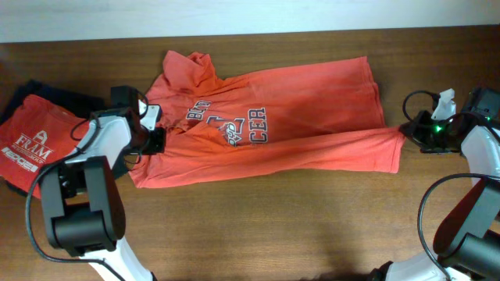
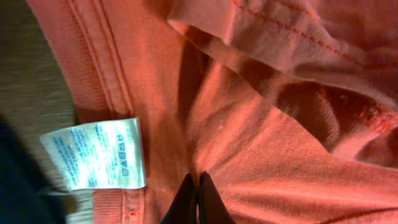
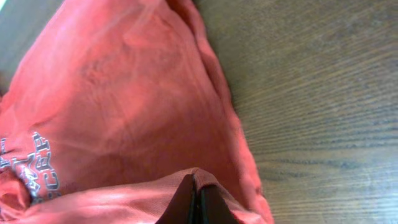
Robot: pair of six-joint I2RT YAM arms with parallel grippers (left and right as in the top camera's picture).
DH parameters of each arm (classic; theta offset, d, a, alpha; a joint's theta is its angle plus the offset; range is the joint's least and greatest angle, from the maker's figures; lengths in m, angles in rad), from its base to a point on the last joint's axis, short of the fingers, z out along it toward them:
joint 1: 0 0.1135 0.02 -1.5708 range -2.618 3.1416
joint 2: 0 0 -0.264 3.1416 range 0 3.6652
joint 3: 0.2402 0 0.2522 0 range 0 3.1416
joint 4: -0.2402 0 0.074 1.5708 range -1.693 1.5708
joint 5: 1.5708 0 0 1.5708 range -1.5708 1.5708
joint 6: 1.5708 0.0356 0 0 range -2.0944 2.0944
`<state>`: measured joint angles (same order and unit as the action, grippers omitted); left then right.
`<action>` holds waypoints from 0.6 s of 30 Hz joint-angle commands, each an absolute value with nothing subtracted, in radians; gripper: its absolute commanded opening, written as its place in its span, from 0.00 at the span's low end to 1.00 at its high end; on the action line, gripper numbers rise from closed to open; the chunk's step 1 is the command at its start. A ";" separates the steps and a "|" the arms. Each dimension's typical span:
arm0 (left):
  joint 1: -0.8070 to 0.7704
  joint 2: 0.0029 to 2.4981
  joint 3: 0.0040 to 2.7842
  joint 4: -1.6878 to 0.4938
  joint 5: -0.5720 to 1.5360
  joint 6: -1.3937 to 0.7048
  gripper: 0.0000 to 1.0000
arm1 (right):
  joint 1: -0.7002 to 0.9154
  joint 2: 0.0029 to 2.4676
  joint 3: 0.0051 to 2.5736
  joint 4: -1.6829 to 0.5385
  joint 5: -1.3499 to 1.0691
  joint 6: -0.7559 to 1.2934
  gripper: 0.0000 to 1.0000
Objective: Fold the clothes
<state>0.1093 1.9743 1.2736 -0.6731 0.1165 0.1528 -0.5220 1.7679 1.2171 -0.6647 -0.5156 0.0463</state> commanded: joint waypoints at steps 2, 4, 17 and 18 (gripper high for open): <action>0.174 1.976 1.321 -0.675 0.090 0.143 0.00 | -0.524 1.757 1.225 -0.669 -0.410 0.066 0.04; 0.180 1.976 1.321 -0.675 0.090 0.143 0.00 | -0.524 1.757 1.225 -0.667 -0.402 0.068 0.04; 0.179 1.976 1.321 -0.668 0.090 0.143 0.01 | -0.516 1.759 1.209 -0.798 -0.413 0.059 0.69; 0.179 1.976 1.321 -0.668 0.090 0.143 0.01 | -0.506 1.759 1.193 -0.816 -0.410 0.057 0.66</action>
<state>0.1699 1.9743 1.3029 -0.6693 0.1085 0.1524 -0.5220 1.7679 1.2163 -0.7887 -0.4259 0.0673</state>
